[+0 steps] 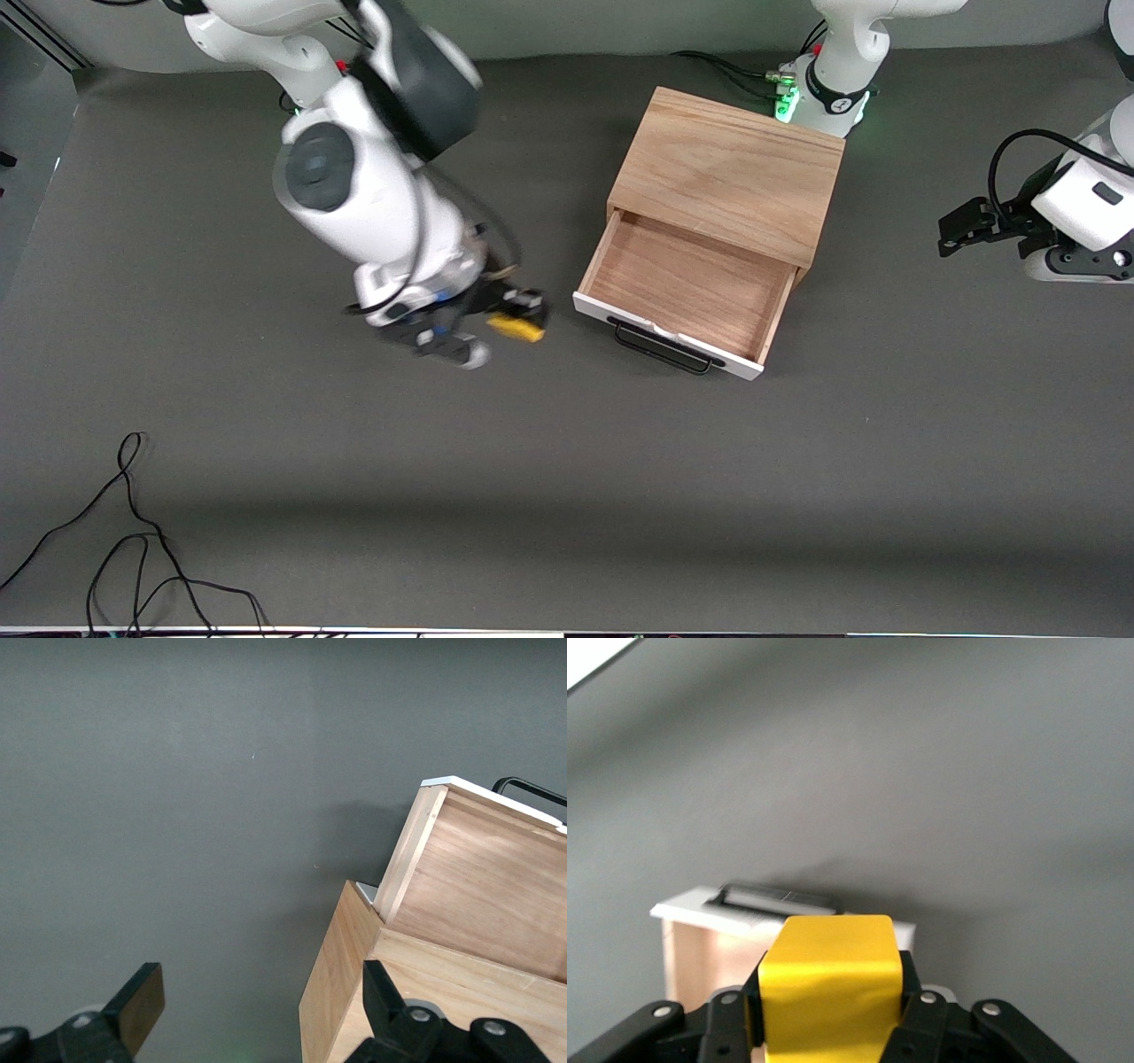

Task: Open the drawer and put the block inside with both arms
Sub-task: 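Lift the yellow cube and carry it over the open drawer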

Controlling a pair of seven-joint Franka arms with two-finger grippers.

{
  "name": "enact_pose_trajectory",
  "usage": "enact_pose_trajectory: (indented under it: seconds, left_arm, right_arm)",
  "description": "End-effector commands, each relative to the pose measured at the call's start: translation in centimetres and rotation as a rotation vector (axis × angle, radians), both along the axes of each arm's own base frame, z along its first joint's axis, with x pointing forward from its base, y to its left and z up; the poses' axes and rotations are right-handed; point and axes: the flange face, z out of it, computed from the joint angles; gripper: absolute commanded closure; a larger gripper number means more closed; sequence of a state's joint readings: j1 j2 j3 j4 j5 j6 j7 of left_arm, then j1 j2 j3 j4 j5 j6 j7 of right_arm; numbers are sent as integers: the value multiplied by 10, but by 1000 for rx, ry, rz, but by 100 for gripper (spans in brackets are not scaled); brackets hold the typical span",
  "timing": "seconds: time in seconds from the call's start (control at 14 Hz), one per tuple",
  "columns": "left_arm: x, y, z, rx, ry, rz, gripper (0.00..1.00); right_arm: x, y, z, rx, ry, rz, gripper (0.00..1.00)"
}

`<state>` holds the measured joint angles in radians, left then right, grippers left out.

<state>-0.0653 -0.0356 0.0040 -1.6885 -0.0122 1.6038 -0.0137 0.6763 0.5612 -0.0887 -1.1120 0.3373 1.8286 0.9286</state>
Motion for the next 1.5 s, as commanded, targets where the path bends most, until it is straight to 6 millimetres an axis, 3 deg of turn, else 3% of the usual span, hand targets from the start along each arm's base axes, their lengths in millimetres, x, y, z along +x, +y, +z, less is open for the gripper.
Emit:
enact_pose_trajectory:
  seconds: [0.0, 0.21, 0.36, 0.64, 0.93, 1.29, 1.36, 1.43]
  left_arm:
    - [2, 3, 6, 10, 4, -24, 0]
    - [2, 4, 6, 13, 2, -23, 0]
    - [4, 5, 6, 29, 1, -24, 0]
    - [4, 7, 6, 31, 0, -21, 0]
    - [4, 6, 6, 17, 0, -20, 0]
    - [3, 4, 6, 13, 4, -23, 0]
    - [3, 4, 6, 13, 2, -23, 0]
    - [3, 4, 6, 13, 2, -23, 0]
  right_arm:
    - [-22, 69, -24, 30, 9, -25, 96]
    - [-54, 122, -69, -7, 10, -50, 96]
    - [-73, 146, -104, -60, 16, -38, 96]
    - [-97, 173, -154, -116, 44, -92, 96]
    - [-118, 189, -184, -153, 56, -62, 92]
    - [-133, 200, -200, -187, 46, -46, 81]
    - [-136, 202, -201, -191, 42, -47, 78]
    - [-137, 202, -202, -194, 45, -57, 64]
